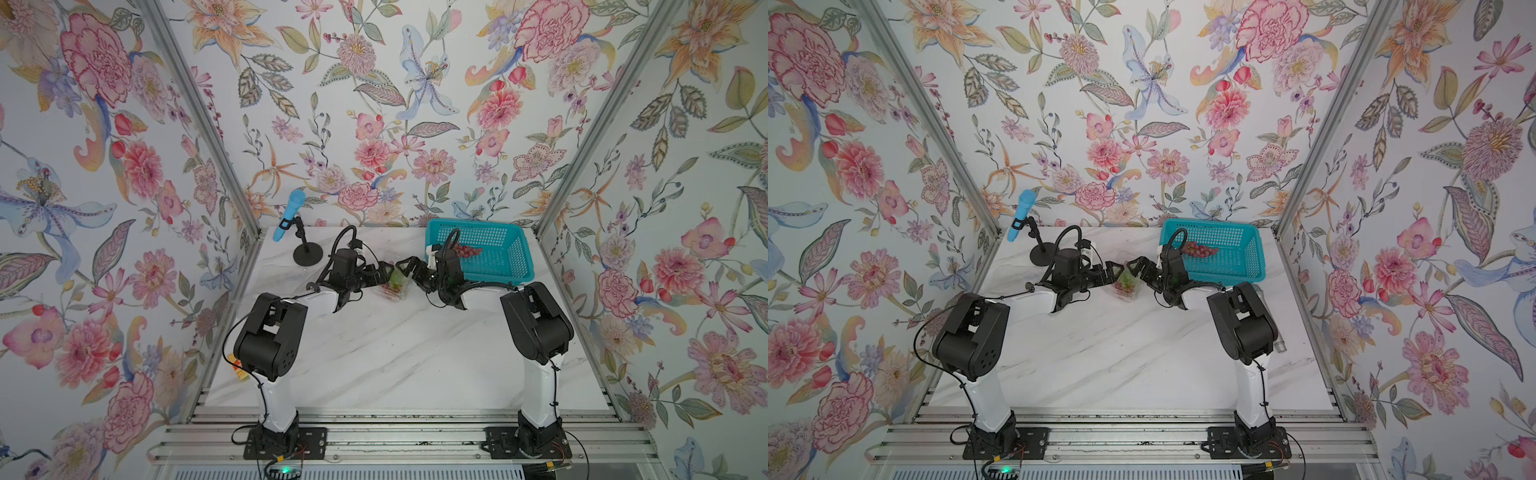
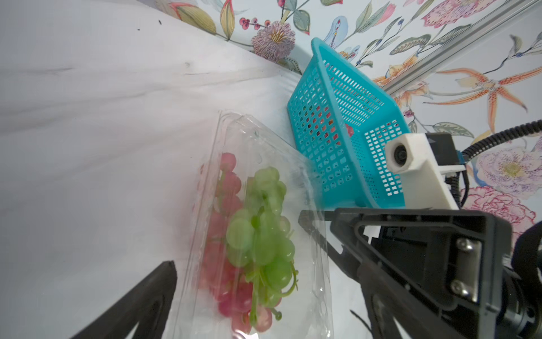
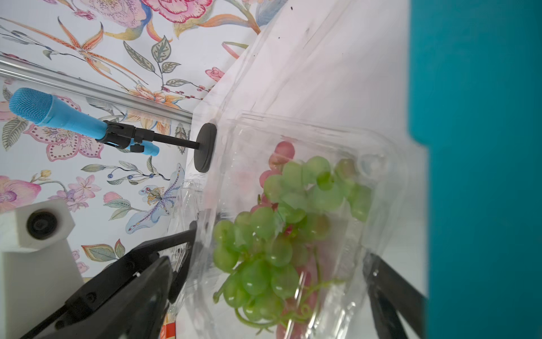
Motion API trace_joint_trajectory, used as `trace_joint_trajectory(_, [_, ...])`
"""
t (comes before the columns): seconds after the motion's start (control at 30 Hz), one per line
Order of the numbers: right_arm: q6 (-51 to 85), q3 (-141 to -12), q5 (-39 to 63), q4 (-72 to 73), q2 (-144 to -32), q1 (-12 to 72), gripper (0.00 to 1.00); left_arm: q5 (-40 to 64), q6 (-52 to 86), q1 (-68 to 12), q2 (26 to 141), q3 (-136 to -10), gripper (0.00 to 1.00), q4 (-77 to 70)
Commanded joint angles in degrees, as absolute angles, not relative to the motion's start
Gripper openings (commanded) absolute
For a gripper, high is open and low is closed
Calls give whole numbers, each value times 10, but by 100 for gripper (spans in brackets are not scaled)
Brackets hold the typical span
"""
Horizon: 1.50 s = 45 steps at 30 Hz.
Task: Pack grapes into containers
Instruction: Move the packing box to the center of the board.
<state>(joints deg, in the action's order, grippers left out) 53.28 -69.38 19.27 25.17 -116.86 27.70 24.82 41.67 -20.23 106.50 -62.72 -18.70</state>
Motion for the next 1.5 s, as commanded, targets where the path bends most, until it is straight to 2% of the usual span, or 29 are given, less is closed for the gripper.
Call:
trace_joint_trajectory(0.0, [520,-715,191,221,-1169,281,100,236,363,-172,1035,-651,100,-108])
trace_joint_trajectory(0.3, [511,-665,186,236,-1122,314,100,211,321,-129,926,-636,100,-5])
trace_joint_trajectory(0.53, [455,-628,158,206,-1071,359,100,172,301,-85,784,-519,100,72])
trace_joint_trajectory(0.63, [447,-621,156,201,-1062,366,100,177,300,-61,759,-470,100,80])
trace_joint_trajectory(0.8, [445,-610,161,202,-1058,364,100,179,306,-52,763,-426,100,71])
trace_joint_trajectory(1.13, [465,-574,176,227,-1053,336,100,171,293,-51,802,-420,100,69])
trace_joint_trajectory(1.47, [478,-625,202,225,-1105,329,100,182,310,-57,867,-444,100,10])
